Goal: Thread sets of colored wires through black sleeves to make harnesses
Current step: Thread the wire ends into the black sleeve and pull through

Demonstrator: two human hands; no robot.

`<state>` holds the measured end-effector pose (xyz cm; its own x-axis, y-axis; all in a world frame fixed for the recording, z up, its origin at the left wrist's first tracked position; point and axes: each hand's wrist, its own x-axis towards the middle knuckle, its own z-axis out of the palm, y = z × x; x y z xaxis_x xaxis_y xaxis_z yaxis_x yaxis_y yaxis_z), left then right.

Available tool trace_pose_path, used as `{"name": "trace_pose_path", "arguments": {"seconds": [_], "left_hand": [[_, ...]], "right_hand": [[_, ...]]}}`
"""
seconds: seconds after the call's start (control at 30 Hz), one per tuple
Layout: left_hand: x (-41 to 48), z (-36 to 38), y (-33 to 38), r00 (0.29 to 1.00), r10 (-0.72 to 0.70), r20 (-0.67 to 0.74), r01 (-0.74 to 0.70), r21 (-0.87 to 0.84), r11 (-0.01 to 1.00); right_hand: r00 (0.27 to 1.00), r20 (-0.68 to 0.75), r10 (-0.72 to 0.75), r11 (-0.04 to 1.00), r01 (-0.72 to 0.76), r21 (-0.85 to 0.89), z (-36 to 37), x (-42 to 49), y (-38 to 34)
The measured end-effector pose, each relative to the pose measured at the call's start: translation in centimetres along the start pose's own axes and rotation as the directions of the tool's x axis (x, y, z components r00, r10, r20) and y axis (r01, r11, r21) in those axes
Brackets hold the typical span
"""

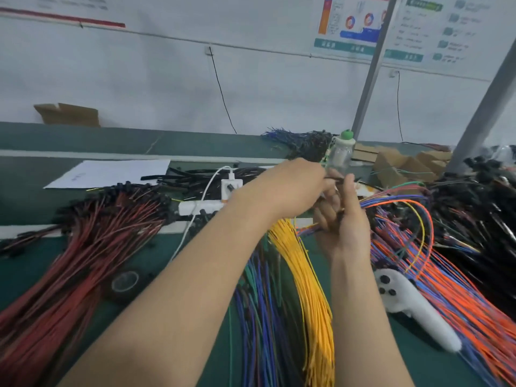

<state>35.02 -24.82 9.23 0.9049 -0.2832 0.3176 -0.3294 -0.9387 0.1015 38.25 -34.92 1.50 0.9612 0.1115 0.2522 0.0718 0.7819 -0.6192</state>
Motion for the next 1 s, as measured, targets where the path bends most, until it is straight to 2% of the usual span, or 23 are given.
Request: {"name": "trace_pose_path", "arguments": {"seconds": [0.13, 0.23, 0.27, 0.3, 0.33, 0.37, 0.4, 0.43, 0.5, 0.57, 0.6, 0.67, 0.77, 0.83, 0.93, 1.0], "left_hand": [[-4.8, -0.9, -0.4, 0.982, 0.012, 0.189, -0.028, 0.082, 0.996], [-7.4, -0.2, -1.4, 0.958, -0.184, 0.218, 0.179, 0.044, 0.983], [-8.1, 0.4, -1.6, 0.961, -0.239, 0.136, 0.237, 0.031, 0.971], [-8.8, 1.2, -1.5, 0.965, -0.262, -0.011, 0.263, 0.046, 0.964], [-9.6, 2.1, -1.2, 0.946, -0.260, -0.195, 0.273, 0.041, 0.961], [-10.4, 3.2, -0.8, 0.894, -0.262, -0.364, 0.268, -0.037, 0.963], [-11.1, 4.3, -0.3, 0.841, -0.305, -0.446, 0.272, -0.139, 0.952], [-11.7, 5.5, -0.1, 0.812, -0.392, -0.432, 0.317, -0.239, 0.918], [-12.2, 8.0, -0.3, 0.793, -0.570, -0.214, 0.449, -0.428, 0.785], [-12.0, 10.0, -1.2, 0.745, -0.666, -0.037, 0.452, -0.707, 0.544], [-11.8, 10.5, -1.6, 0.723, -0.690, 0.025, 0.397, -0.832, 0.387], [-11.4, 11.2, -1.9, 0.728, -0.678, 0.099, 0.240, -0.964, 0.118], [-11.3, 12.0, -2.2, 0.767, -0.617, 0.177, 0.027, -0.969, -0.245], [-11.4, 12.4, -2.3, 0.764, -0.618, 0.185, -0.035, -0.945, -0.326], [-11.3, 13.0, -2.5, 0.733, -0.660, 0.165, -0.059, -0.951, -0.303], [-11.4, 13.1, -2.8, 0.704, -0.689, 0.169, -0.070, -0.950, -0.305]], "right_hand": [[0.990, 0.099, 0.104, 0.974, -0.081, -0.213, 0.2, -4.3, 1.2], [0.984, 0.060, 0.168, 0.929, -0.138, -0.343, 0.7, -5.8, 3.0], [0.987, 0.006, 0.163, 0.927, -0.151, -0.343, 0.9, -5.9, 3.7], [0.986, -0.055, 0.157, 0.933, -0.167, -0.320, 0.9, -5.9, 4.2], [0.982, -0.108, 0.156, 0.942, -0.180, -0.283, 0.9, -5.9, 4.7], [0.976, -0.147, 0.160, 0.950, -0.193, -0.246, 0.8, -5.9, 5.1], [0.970, -0.178, 0.166, 0.954, -0.204, -0.219, 0.7, -5.7, 5.5], [0.963, -0.209, 0.172, 0.954, -0.216, -0.210, 0.6, -5.6, 5.8], [0.953, -0.243, 0.184, 0.940, -0.243, -0.240, 0.5, -5.4, 6.3], [0.956, -0.195, 0.219, 0.925, -0.267, -0.269, 0.4, -5.4, 6.7], [0.957, -0.163, 0.240, 0.921, -0.277, -0.272, 0.4, -5.4, 6.9], [0.956, -0.130, 0.264, 0.908, -0.292, -0.301, 0.0, -5.4, 7.2], [0.950, -0.131, 0.282, 0.875, -0.311, -0.372, -0.8, -5.3, 7.9], [0.946, -0.133, 0.297, 0.853, -0.325, -0.408, -1.3, -5.5, 8.1], [0.933, -0.142, 0.331, 0.806, -0.358, -0.473, -1.7, -5.7, 8.0], [0.933, -0.188, 0.308, 0.814, -0.361, -0.455, -1.5, -5.7, 7.6]]}}
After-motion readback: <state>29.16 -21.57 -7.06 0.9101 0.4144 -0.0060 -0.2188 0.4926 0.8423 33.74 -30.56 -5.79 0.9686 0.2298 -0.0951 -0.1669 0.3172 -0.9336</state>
